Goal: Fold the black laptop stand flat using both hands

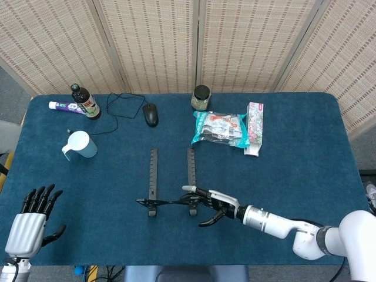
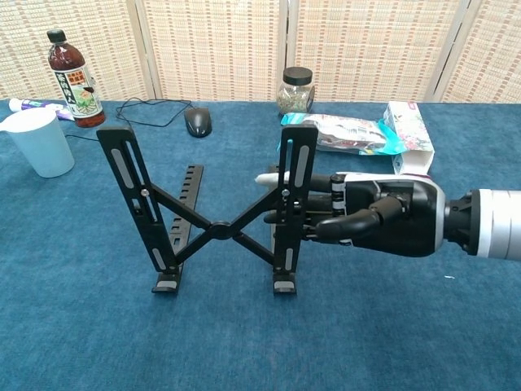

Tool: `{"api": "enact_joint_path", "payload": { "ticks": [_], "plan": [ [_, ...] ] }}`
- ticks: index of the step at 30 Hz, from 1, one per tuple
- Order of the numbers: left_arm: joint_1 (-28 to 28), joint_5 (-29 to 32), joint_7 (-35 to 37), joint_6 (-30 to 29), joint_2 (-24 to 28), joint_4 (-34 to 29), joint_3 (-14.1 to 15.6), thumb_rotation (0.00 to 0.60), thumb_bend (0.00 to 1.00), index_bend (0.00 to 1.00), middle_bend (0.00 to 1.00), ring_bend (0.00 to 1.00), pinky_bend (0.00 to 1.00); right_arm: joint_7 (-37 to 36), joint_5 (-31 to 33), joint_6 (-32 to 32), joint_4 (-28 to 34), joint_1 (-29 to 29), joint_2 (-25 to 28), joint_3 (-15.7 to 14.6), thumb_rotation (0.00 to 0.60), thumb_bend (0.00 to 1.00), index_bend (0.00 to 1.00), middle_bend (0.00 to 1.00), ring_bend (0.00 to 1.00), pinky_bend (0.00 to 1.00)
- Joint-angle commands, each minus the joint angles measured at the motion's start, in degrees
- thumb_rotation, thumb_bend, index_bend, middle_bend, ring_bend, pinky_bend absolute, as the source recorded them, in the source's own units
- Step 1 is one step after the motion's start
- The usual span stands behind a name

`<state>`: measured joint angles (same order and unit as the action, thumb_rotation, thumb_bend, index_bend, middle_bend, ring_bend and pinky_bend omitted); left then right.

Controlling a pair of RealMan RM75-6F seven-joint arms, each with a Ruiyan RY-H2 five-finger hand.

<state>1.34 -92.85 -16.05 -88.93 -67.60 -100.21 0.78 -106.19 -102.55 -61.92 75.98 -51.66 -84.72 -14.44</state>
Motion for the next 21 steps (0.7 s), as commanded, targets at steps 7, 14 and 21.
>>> {"api": "enact_joint_path", "payload": {
  "ticks": [7,14,21],
  "plan": [
    [3.80,0.24,3.68,5.85,1.24,0.74,-0.39,0.600,0.17,0.12,0.03,0.00,0.02,6.29,1.03,-5.47,5.72,1.14,7.50,2.17,0.600,0.00,0.00,0.18,0.00,0.02],
    [10.89,1.01,12.42,16.52,3.23,1.54,-1.12,0.600,0.17,0.12,0.04,0.00,0.02,11.99,2.47,-10.11,13.55,3.63,16.89,3.30,0.600,0.00,0.00,0.18,0.00,0.02],
    [18.69,0.66,19.69,26.94,3.14,3.36,-1.65,0.600,0.17,0.17,0.04,0.01,0.02,14.84,2.89,-12.74,18.16,6.27,23.11,3.61,0.600,0.00,0.00,0.18,0.00,0.02]
  ]
}}
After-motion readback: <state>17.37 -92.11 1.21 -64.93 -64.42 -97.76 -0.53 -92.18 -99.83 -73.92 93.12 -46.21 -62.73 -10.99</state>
